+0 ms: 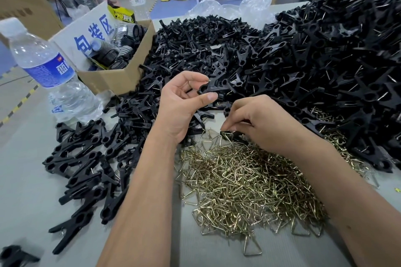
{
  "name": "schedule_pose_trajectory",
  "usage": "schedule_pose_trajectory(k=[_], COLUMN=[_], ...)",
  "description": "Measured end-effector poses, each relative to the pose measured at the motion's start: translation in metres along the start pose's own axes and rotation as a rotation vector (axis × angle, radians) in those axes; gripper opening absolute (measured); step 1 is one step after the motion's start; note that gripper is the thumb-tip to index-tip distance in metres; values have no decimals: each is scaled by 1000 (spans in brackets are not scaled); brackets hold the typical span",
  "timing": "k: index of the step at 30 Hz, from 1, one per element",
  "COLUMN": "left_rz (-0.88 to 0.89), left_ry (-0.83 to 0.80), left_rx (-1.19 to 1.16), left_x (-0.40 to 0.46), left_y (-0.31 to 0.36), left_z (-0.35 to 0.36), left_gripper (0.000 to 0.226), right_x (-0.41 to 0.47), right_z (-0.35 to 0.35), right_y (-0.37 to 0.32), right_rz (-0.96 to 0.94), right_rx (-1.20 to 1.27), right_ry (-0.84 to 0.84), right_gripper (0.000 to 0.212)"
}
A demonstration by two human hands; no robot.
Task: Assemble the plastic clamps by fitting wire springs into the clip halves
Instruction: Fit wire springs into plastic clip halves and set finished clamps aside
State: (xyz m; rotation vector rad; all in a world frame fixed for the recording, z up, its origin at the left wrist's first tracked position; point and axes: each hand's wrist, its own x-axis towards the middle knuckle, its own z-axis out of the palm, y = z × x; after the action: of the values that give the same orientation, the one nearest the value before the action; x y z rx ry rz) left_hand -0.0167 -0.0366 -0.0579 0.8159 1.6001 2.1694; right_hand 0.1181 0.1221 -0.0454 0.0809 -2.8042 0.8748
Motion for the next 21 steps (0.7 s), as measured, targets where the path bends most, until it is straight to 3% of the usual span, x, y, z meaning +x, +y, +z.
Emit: schedule_pose_trajectory(k=[2, 11, 21], left_rz=[9, 13, -15], left_ry=[-21, -136, -147], left_rx=[26, 51, 97], left_x=[0, -2, -3], left_y=[0, -1, 0], left_z=[-1, 2, 5], left_gripper=[38, 39, 40], right_x=[0, 1, 2], right_z=[-1, 2, 3], right_y=[3, 10, 9], right_rz=[37, 290, 381], right_rx=[39, 875, 1049], right_ry=[40, 495, 556], right_gripper=[18, 16, 33])
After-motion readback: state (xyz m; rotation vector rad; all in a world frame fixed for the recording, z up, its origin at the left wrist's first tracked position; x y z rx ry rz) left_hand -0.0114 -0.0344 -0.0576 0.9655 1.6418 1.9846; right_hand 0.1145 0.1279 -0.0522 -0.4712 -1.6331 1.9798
